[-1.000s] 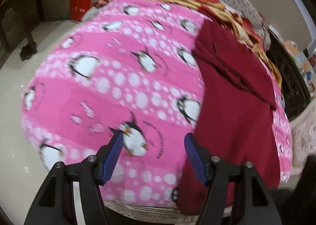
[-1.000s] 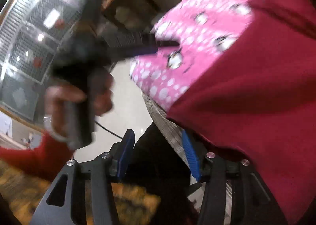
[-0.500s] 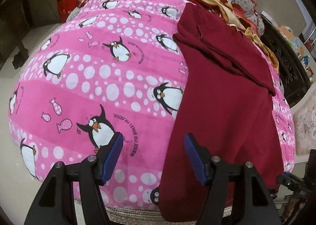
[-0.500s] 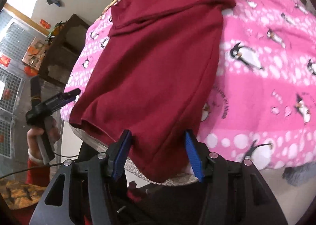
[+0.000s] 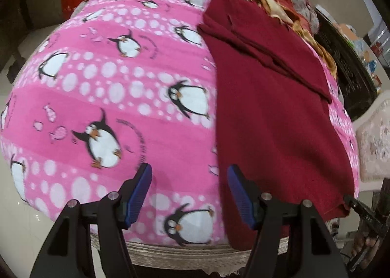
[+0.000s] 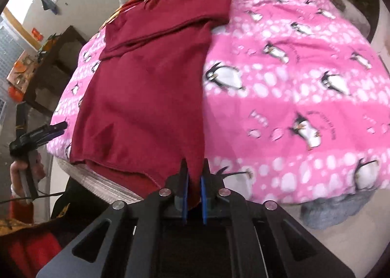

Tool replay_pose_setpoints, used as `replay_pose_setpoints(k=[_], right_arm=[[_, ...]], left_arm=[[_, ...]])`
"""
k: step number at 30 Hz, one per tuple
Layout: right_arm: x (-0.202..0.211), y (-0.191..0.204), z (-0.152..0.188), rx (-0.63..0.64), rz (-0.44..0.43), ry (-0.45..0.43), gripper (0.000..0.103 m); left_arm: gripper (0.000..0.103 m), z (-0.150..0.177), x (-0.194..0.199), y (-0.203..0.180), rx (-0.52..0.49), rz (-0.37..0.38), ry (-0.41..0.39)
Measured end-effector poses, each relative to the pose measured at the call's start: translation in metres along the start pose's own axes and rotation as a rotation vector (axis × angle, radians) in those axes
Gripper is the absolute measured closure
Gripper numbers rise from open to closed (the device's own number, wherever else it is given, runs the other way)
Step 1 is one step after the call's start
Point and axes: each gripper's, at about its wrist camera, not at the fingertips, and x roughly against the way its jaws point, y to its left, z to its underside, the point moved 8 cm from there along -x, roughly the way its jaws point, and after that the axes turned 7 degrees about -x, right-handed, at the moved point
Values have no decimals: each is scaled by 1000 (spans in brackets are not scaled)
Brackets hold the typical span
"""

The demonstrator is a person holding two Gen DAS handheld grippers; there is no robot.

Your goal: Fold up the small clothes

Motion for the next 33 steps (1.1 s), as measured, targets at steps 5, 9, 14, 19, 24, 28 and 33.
replay_pose_setpoints(k=[5,9,14,19,24,28,33], right_arm=[[9,-13,-13,-67,-38,-47,47],[10,-25,-17,-146,-83,-53,44],[-10,-17,-8,-121,-114,-2,44],[-23,-14,-7,-124,-130,20,44],[-26,-16,-10,-146,-140,11,44],[-28,-16,-9,-149,-139,-1,44],[-21,-9,-11,-85,-122,-33,83]], left_arm=[[27,6,-5,-13,2,41,12],[26,16,-22,-28,7,72,66],[24,19,-28,-44,-102,5,65],[37,15,-30,-52,-106,17,67],[68,14,-34,-61,-117,23,68],[79,13,-34,-62,-138,13,61],[92,14,-30,-57,-130,19,63]])
